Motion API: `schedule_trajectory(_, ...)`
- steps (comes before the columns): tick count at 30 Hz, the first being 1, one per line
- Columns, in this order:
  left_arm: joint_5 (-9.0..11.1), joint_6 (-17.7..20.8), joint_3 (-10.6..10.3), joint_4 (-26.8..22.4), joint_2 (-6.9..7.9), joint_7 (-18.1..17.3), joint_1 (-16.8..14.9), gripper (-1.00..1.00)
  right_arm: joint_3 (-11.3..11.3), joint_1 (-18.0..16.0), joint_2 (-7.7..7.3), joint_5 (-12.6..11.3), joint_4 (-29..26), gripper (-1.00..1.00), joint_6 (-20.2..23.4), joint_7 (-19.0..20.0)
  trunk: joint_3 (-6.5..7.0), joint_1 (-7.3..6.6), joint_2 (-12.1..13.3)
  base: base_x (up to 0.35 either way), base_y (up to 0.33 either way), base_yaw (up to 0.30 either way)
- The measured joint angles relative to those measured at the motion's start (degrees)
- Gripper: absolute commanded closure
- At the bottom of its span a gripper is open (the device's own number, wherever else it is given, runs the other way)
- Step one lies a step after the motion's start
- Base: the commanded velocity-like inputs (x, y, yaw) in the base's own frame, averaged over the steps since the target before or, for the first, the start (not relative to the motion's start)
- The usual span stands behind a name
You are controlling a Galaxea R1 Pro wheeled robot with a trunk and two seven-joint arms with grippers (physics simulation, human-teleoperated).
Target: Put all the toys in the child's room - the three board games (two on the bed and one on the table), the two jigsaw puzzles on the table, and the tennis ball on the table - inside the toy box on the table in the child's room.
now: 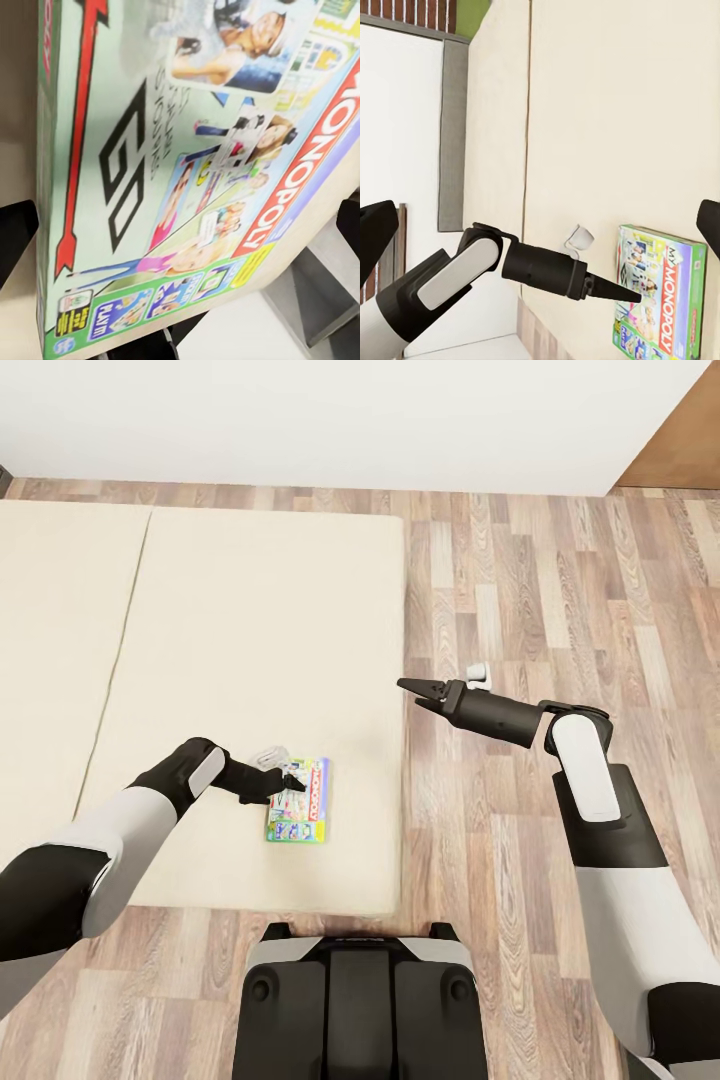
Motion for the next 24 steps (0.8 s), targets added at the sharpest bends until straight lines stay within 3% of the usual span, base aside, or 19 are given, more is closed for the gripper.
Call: schedule_trajectory(24,-0.1,-0.01,-0.03,-0.05,0.0,-0.03,0.0,-1.0,0.03,0.0,0.02,0.02,0.08,-1.0,0.01,-0.01,0.0,0.0,0.0,0.0,-0.075,0.0)
